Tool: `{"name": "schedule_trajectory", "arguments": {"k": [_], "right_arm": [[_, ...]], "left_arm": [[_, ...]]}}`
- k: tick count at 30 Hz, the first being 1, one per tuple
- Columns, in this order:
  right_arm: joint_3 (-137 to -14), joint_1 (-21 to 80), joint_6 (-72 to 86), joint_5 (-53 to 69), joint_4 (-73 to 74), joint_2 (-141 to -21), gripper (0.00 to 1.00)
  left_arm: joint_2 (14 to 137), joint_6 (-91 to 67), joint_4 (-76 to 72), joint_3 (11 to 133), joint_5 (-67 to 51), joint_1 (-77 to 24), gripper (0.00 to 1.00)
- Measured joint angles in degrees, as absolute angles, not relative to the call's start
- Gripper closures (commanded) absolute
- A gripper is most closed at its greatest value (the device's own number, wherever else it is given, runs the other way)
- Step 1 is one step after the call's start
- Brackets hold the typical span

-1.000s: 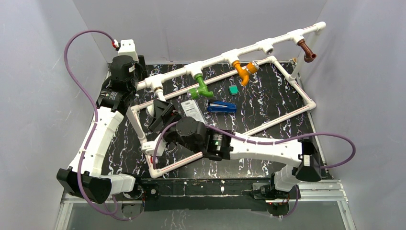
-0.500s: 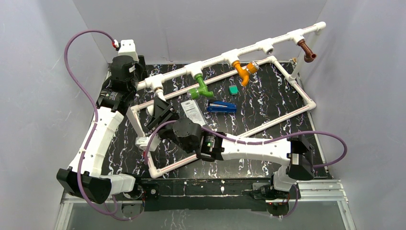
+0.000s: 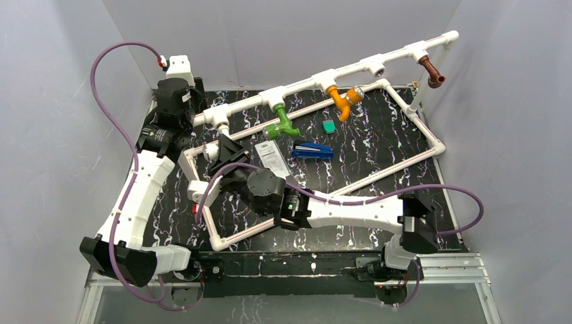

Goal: Install the water faucets

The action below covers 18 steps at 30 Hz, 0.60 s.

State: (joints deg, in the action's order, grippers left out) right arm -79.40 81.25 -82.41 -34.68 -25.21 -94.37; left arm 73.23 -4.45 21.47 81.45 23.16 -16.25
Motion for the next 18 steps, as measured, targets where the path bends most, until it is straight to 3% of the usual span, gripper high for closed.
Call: {"name": "schedule_trajectory", "arguments": {"k": [18], "right_arm": [[-75.1, 81.4, -39.9, -42.3, -54.6, -97.6, 0.99]], "left_arm": [[73.3, -3.9, 21.0, 81.4, 24.6, -16.3, 0.46]]}}
